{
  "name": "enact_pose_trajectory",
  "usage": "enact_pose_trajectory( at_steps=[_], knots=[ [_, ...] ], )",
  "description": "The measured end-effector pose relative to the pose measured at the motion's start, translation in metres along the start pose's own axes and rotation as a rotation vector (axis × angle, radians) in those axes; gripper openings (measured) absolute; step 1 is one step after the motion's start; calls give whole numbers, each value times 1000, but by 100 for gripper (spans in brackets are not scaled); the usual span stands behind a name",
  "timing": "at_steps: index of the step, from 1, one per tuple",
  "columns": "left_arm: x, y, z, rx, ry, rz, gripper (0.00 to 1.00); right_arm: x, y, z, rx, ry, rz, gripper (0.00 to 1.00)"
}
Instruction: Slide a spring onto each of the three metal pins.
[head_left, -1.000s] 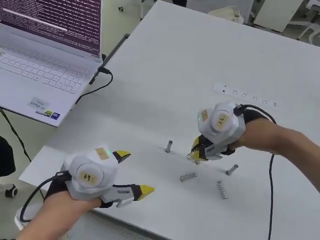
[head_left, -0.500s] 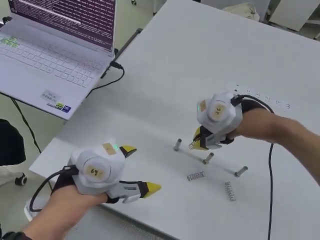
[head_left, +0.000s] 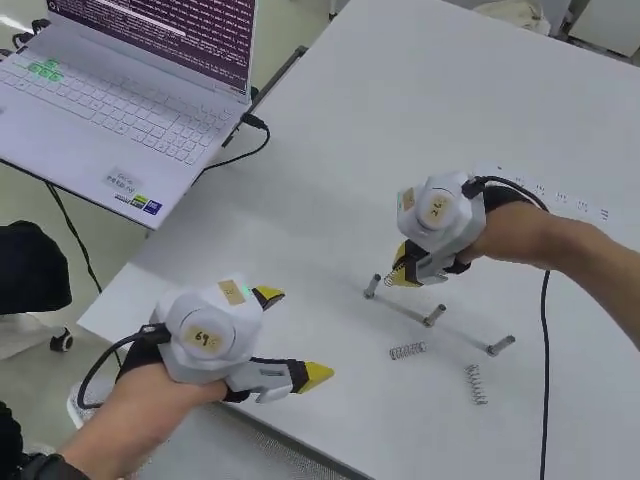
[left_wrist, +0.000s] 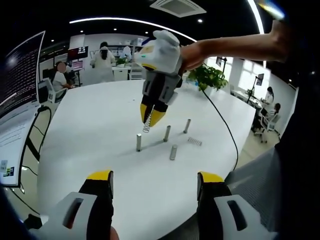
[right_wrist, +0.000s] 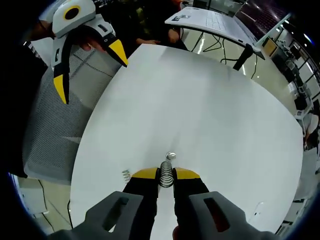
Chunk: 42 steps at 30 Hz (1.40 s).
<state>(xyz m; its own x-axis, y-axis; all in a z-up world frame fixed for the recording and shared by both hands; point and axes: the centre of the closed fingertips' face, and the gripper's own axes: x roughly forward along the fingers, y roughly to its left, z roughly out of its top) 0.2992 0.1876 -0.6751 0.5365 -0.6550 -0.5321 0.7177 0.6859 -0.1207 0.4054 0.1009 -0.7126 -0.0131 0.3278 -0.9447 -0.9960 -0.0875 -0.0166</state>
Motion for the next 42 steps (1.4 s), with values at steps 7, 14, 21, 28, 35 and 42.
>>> enact_pose_trajectory(
  at_steps=[7, 14, 21, 28, 35, 42],
  knots=[
    [0, 1, -2, -13, 2, 2, 64, 3, -6, 3, -12, 5, 6, 8],
    [0, 1, -3, -21, 5, 1, 64, 6, -7, 5, -23, 10, 15, 8],
    [0, 3, -4, -22, 6, 1, 64, 10, -8, 7, -34, 19, 26, 8],
    [0, 3, -5, -28, 8, 1, 63, 15, -6, 7, -48, 35, 38, 9],
    [-1, 4, -9, -41, 10, 5, 63, 19, -7, 8, -54, 43, 45, 9],
    [-3, 7, -11, -48, 11, 9, 63, 25, -5, 8, -68, 58, 56, 9]
  ],
)
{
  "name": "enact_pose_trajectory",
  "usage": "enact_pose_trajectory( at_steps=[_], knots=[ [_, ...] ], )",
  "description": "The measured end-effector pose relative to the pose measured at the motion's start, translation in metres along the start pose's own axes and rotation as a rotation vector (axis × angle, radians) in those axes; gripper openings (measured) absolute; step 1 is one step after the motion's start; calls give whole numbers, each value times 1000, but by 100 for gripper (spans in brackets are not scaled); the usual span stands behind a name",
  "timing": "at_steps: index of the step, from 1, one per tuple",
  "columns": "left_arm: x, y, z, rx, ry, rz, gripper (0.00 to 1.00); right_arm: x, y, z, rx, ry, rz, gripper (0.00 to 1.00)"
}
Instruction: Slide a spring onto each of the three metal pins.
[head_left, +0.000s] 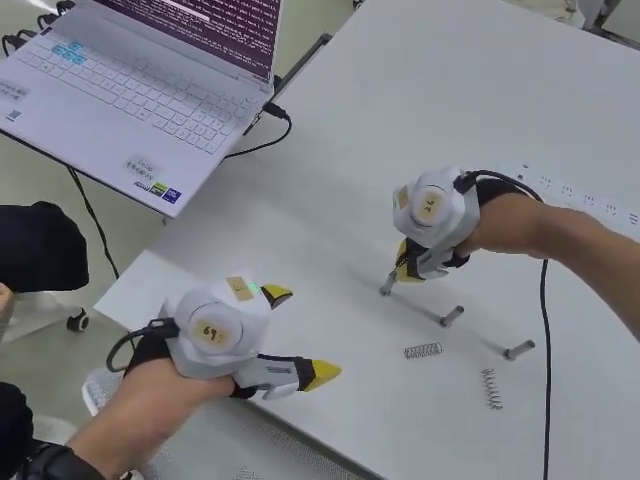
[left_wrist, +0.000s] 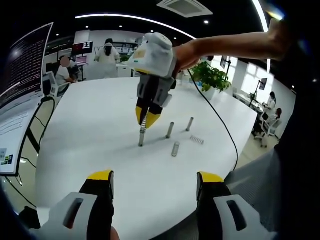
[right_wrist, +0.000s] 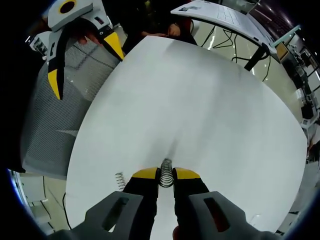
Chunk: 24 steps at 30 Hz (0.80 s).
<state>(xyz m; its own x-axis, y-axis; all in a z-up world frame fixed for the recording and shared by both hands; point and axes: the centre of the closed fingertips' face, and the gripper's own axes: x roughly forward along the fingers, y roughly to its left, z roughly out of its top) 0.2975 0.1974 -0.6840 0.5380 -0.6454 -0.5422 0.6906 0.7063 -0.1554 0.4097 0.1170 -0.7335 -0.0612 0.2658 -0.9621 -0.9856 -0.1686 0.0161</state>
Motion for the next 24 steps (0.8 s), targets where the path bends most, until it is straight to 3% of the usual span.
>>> enact_pose_trajectory(
  at_steps=[24],
  knots=[
    [-1, 1, -1, -6, 4, -3, 63, 23, 2, 0, -36, 43, 19, 9]
  ],
)
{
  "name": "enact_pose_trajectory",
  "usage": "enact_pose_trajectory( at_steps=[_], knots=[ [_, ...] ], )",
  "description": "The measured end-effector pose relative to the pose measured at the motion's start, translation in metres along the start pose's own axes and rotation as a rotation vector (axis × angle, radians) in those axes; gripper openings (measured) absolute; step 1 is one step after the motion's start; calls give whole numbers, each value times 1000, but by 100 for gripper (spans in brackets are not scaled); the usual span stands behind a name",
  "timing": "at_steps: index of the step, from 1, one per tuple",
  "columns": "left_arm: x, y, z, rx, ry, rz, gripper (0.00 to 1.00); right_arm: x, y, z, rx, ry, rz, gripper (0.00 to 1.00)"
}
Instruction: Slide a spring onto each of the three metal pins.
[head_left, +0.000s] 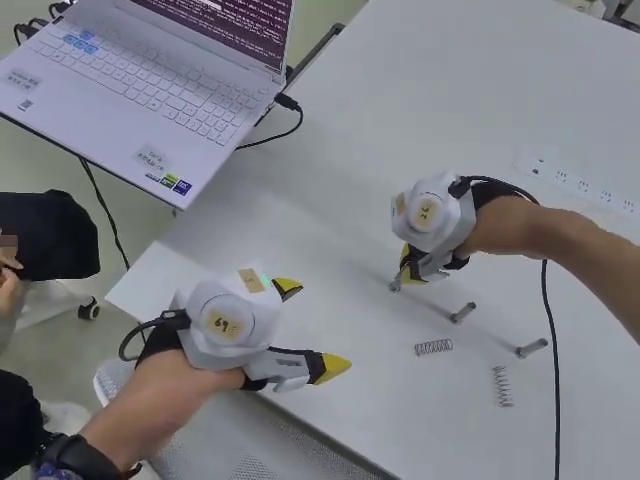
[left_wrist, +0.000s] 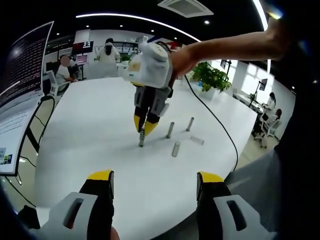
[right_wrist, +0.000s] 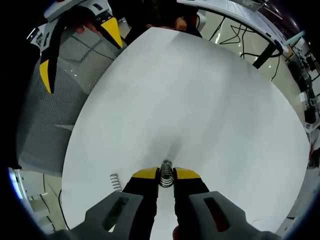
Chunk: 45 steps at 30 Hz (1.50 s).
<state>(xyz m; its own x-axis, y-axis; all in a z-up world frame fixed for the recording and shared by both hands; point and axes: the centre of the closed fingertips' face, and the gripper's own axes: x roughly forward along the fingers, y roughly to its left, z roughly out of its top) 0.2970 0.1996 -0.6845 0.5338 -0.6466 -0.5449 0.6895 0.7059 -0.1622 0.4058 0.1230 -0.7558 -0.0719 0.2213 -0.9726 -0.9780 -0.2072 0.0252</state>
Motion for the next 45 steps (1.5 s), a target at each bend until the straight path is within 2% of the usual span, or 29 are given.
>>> enact_pose_trajectory(
  at_steps=[19, 32, 45],
  knots=[
    [2, 2, -2, -13, 2, 4, 62, 19, -1, -5, -1, 21, 21, 9],
    [1, 4, -2, -18, 3, 7, 61, 23, -1, -4, 6, 23, 21, 9],
    [1, 2, -2, -18, 6, 3, 61, 20, 0, -8, 2, 27, 14, 18]
  ],
)
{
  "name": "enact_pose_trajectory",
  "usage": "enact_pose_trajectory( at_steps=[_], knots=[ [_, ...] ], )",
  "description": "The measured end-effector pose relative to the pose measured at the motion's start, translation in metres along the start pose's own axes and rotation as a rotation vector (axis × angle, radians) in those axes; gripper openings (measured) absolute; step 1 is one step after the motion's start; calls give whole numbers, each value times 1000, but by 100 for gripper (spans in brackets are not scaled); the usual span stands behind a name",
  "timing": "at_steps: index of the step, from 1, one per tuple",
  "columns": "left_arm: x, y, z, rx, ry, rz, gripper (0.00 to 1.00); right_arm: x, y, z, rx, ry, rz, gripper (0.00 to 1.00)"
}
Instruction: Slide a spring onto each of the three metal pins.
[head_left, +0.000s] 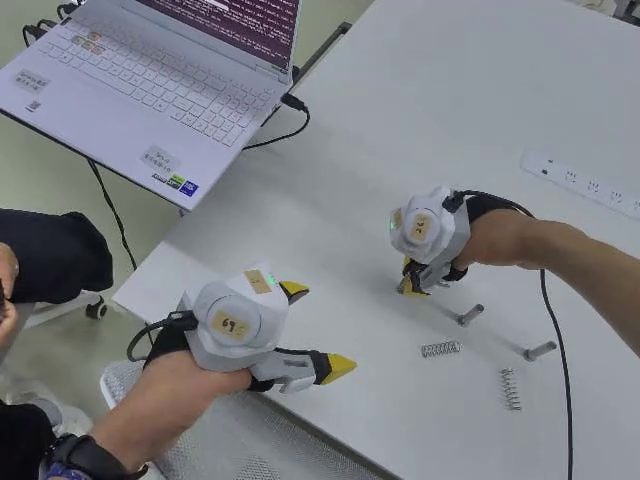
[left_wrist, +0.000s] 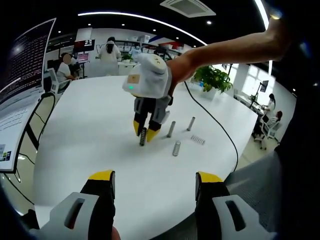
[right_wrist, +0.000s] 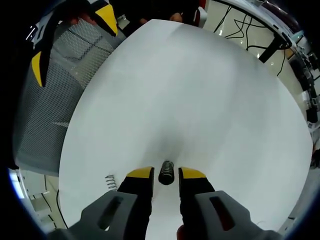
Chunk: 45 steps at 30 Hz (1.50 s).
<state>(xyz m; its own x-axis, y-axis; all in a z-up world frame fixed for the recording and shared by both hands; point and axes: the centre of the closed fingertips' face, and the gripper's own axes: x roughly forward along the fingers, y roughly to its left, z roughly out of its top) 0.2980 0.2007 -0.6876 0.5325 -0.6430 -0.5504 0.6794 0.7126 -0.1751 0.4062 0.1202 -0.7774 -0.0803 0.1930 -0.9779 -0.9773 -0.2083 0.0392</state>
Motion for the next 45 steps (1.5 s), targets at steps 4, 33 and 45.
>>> enact_pose_trajectory(
  at_steps=[4, 33, 45],
  knots=[
    [0, -1, 1, 3, 0, -1, 61, -5, -1, 0, 5, -5, -9, 22],
    [-1, -16, 13, 34, -10, -9, 62, -46, -3, -13, 138, -114, -160, 33],
    [-1, -19, 20, 50, -13, -11, 61, -56, 8, -31, 272, -204, -215, 36]
  ],
)
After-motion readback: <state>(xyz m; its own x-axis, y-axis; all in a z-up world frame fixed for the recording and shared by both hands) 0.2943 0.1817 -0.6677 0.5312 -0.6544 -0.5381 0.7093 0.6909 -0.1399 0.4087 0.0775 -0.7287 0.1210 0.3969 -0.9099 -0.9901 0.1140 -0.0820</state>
